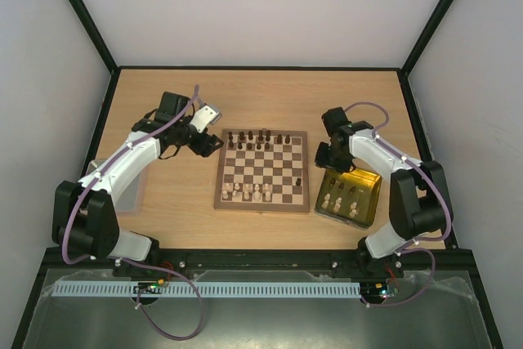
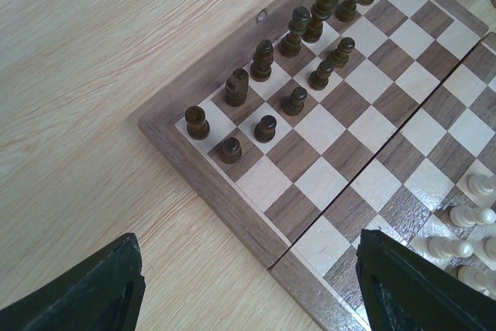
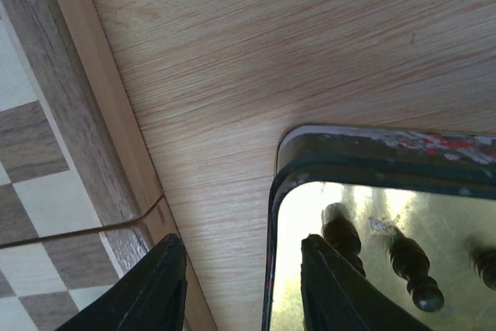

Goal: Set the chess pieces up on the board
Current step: Pick up the chess piece at the center of the board.

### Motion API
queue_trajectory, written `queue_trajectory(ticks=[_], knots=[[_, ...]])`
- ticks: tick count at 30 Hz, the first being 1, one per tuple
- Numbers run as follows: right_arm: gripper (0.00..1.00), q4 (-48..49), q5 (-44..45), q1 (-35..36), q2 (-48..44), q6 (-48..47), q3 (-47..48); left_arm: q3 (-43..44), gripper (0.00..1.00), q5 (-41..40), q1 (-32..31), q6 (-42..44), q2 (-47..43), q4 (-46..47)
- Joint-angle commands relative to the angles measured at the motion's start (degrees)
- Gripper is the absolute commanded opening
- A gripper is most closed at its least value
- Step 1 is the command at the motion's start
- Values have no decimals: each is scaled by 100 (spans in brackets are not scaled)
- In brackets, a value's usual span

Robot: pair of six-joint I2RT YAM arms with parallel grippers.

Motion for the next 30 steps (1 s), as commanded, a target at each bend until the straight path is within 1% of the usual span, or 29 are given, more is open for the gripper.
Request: queue_trajectory(ticks=[1,13,23,30], knots=[[39,163,34,-22,155,4,161,97,76,26,-38,33,38,-63],[37,311,-207,-25,469,-3,519,100,76,8,-33,25,66,-46],[36,103,286,-25,516,-175,559,103,76,34,-39,25,110,-13],[36,98,320,7,746,-220,725,84,76,6,-42,34,101,-26]])
